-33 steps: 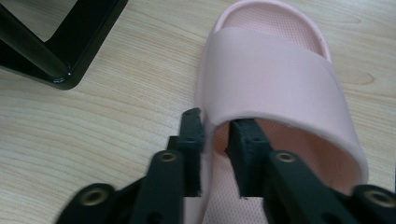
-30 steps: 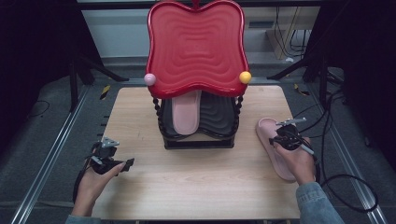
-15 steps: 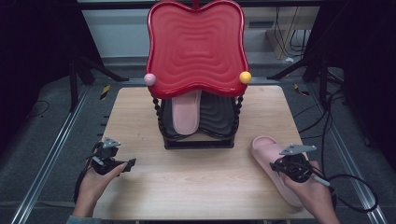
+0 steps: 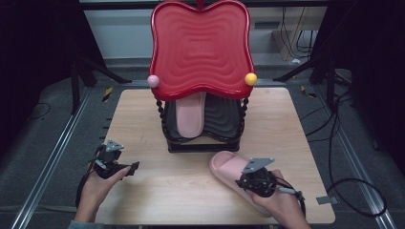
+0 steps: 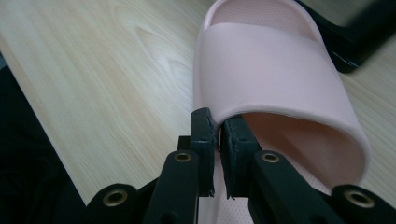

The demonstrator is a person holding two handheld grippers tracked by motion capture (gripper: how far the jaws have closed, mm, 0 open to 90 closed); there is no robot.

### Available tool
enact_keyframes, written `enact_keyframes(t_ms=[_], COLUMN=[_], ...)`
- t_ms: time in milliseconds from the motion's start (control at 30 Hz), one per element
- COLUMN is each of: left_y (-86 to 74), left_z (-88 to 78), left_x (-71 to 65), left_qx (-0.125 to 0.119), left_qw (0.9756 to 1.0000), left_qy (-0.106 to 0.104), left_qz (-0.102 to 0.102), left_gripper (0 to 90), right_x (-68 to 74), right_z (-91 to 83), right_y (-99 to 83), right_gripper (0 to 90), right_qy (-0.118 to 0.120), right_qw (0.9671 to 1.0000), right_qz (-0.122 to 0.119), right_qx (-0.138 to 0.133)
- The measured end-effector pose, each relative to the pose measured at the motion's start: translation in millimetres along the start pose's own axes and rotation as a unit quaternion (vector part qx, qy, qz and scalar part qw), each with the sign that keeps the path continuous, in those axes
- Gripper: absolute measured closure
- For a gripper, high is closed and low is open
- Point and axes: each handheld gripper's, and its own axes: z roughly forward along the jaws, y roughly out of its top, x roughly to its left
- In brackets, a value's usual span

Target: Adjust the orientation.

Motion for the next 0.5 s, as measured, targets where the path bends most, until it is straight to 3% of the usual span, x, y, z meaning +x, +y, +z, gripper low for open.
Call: enact_keyframes(t_ms=[267, 500], left_y=[-1.3, -1.6], left_z=[-0.5, -2.3], left_x=[3.1, 5.5], left_qx=[0.001, -0.002], left_qw=[1.0, 1.0], left_qy=[0.004, 0.005], left_qz=[-0.002, -0.005], left_gripper=[14.4, 14.3], right_x=[31.3, 45.3], right_z=[34.4, 51.1], right_y=[36.8, 47.1], right_gripper=[83.7, 83.5], right_qy=[0.044, 0.062], right_qw=[0.998, 0.9963], right_qz=[-0.046, -0.06], right_qx=[0.001, 0.001])
